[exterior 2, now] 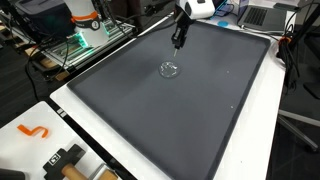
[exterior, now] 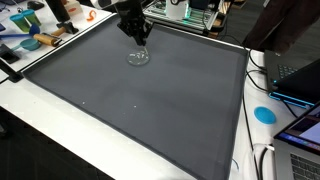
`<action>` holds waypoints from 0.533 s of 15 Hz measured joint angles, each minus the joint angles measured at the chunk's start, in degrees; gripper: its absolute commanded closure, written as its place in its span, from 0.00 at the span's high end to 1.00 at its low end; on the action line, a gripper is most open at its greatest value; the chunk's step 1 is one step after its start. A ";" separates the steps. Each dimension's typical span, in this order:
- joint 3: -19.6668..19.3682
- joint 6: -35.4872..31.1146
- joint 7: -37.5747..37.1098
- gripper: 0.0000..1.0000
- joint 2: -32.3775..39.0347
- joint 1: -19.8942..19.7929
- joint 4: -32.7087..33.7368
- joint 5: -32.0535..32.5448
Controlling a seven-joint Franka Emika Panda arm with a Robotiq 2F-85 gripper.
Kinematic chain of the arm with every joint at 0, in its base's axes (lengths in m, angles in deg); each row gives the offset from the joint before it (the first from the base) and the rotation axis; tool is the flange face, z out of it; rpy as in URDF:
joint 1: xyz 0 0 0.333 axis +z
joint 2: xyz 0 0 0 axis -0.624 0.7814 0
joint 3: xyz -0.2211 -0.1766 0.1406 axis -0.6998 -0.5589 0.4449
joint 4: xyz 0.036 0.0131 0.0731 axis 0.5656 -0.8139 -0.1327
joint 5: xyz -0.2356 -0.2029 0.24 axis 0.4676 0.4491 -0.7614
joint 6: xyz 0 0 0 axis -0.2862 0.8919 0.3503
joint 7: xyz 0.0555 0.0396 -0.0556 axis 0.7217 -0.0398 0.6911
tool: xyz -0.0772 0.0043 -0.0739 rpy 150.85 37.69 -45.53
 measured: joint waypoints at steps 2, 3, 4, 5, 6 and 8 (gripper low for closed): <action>0.00 -0.83 -0.07 0.03 0.89 0.20 0.00 0.38; -0.01 -1.46 -0.20 0.03 1.26 0.27 0.00 0.80; -0.01 -2.17 -0.36 0.03 1.57 0.32 0.00 1.35; -0.02 -2.81 -0.62 0.03 1.89 0.33 0.00 2.02; -0.04 -3.47 -1.02 0.03 2.16 0.33 0.00 2.70; -0.08 -4.48 -1.72 0.03 2.56 0.33 0.00 4.14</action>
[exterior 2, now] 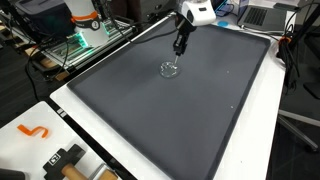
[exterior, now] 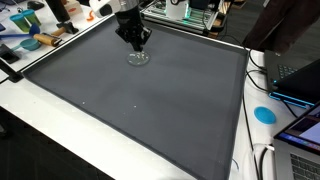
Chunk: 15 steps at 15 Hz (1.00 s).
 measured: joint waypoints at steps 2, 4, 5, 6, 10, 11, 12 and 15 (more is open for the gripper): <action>-0.02 -0.42 -0.79 0.03 0.26 0.03 0.00 1.27; -0.02 -0.65 -1.19 0.03 0.49 0.10 0.00 2.06; -0.02 -0.77 -1.39 0.03 0.66 0.18 0.00 2.30; -0.02 -0.86 -1.56 0.03 0.88 0.28 0.00 2.45; -0.02 -1.10 -2.02 0.03 1.69 0.68 0.01 2.70; -0.02 -1.13 -2.13 0.03 1.74 0.79 0.06 2.77; -0.02 -1.13 -2.30 0.03 1.75 0.88 0.06 2.88; -0.04 -1.13 -3.04 0.03 1.77 1.11 0.06 3.33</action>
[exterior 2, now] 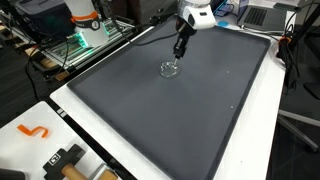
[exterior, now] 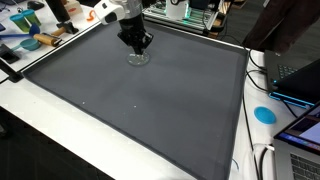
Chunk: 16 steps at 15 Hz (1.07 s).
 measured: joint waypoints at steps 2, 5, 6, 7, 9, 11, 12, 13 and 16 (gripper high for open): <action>-0.06 0.00 -0.19 0.03 0.00 0.14 0.00 0.15; -0.07 0.00 -0.76 0.03 0.01 0.23 0.00 0.50; -0.07 0.00 -0.79 0.03 0.01 0.25 0.01 0.51; -0.07 0.02 -0.79 0.03 0.01 0.25 0.01 0.51; -0.09 0.05 -0.82 0.03 -0.01 0.25 0.03 0.51; -0.10 0.11 -0.87 0.03 -0.07 0.25 0.03 0.51; -0.11 0.12 -0.90 0.03 -0.15 0.25 0.04 0.51; -0.12 0.14 -0.91 0.03 -0.29 0.25 0.05 0.51; -0.19 0.21 -1.02 0.03 -1.06 0.25 0.12 0.51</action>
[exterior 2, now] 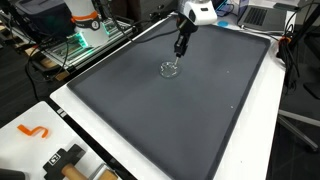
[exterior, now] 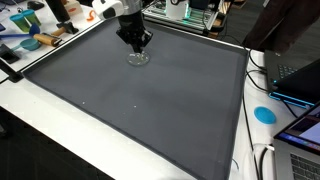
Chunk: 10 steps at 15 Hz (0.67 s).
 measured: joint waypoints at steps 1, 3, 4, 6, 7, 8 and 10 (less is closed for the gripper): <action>-0.03 0.02 -0.04 0.03 -0.43 -0.01 0.08 0.00; -0.12 0.24 -0.14 0.03 -1.57 -0.03 0.24 0.00; -0.17 0.42 -0.22 0.03 -2.21 -0.07 0.35 0.00; -0.32 0.96 -0.56 0.03 -3.48 -0.18 0.53 0.00; -0.45 1.26 -0.93 0.03 -4.10 -0.19 0.61 -0.01; -0.54 1.51 -1.18 0.03 -4.66 -0.23 0.72 -0.03; -0.68 2.12 -1.56 0.03 -5.48 -0.38 1.25 -0.07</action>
